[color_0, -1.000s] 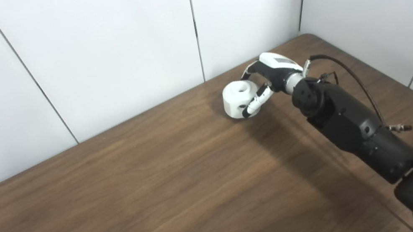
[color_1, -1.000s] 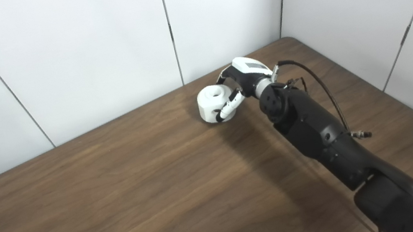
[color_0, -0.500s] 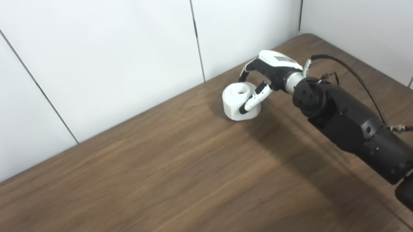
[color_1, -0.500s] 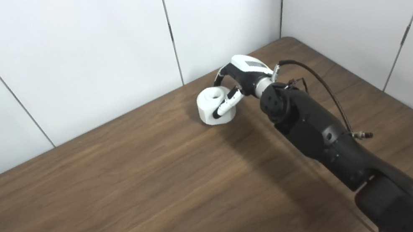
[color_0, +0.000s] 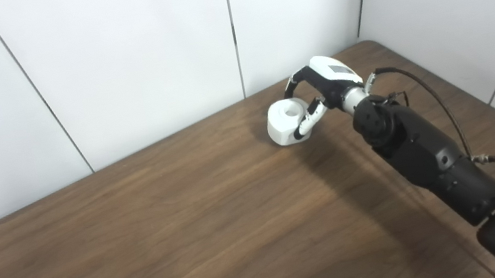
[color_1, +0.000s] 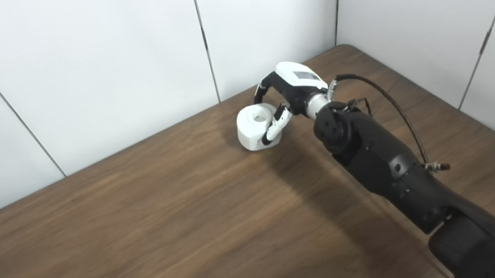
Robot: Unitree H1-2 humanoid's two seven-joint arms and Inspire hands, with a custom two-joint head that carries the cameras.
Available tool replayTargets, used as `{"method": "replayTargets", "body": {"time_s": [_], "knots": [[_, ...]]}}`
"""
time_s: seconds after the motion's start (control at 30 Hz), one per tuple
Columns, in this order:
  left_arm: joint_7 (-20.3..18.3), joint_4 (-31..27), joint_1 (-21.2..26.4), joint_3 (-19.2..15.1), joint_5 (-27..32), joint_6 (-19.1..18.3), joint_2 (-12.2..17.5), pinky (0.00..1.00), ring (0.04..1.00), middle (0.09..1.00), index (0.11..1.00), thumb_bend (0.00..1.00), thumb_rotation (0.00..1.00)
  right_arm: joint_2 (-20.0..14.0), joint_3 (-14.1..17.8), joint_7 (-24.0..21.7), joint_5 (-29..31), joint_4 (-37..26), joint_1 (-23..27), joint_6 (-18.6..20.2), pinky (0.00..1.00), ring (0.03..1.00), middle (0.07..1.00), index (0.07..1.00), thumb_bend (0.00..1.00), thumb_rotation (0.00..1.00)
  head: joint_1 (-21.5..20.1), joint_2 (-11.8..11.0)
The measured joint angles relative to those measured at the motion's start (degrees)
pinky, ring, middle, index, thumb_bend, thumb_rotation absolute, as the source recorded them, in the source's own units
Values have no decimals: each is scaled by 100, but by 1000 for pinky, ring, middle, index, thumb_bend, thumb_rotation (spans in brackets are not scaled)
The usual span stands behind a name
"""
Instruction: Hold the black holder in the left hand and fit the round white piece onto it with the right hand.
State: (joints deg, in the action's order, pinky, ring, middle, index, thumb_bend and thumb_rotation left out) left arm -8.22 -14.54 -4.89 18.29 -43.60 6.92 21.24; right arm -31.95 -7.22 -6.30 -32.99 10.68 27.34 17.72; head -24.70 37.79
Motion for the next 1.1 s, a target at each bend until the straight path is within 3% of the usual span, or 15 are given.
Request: {"method": "replayTargets", "body": {"time_s": [0.23, 0.4, 0.83, 1.1], "knots": [[-94, -40, 1, -19, 1, -38, -1, 914, 913, 818, 486, 523, 52, -1, -3, 4, -24, -44, -34, -19, 804, 860, 748, 484, 523, 131, 70, 17], [-116, -75, -4, -17, 0, -81, -9, 912, 909, 815, 486, 523, 52, -12, -27, -77, -42, -423, -222, -19, 801, 861, 744, 484, 523, 130, 281, 79], [-166, -229, -27, 118, -322, -458, -290, 913, 901, 811, 486, 523, 52, -214, -55, -1182, -143, -2647, -601, 334, 803, 891, 769, 483, 523, 130, 1187, 237], [-200, -334, -7, 259, -570, -750, -404, 933, 915, 821, 486, 522, 51, -192, -80, -1553, -127, -3542, -916, 329, 787, 901, 778, 483, 524, 134, 1836, 413]]}}
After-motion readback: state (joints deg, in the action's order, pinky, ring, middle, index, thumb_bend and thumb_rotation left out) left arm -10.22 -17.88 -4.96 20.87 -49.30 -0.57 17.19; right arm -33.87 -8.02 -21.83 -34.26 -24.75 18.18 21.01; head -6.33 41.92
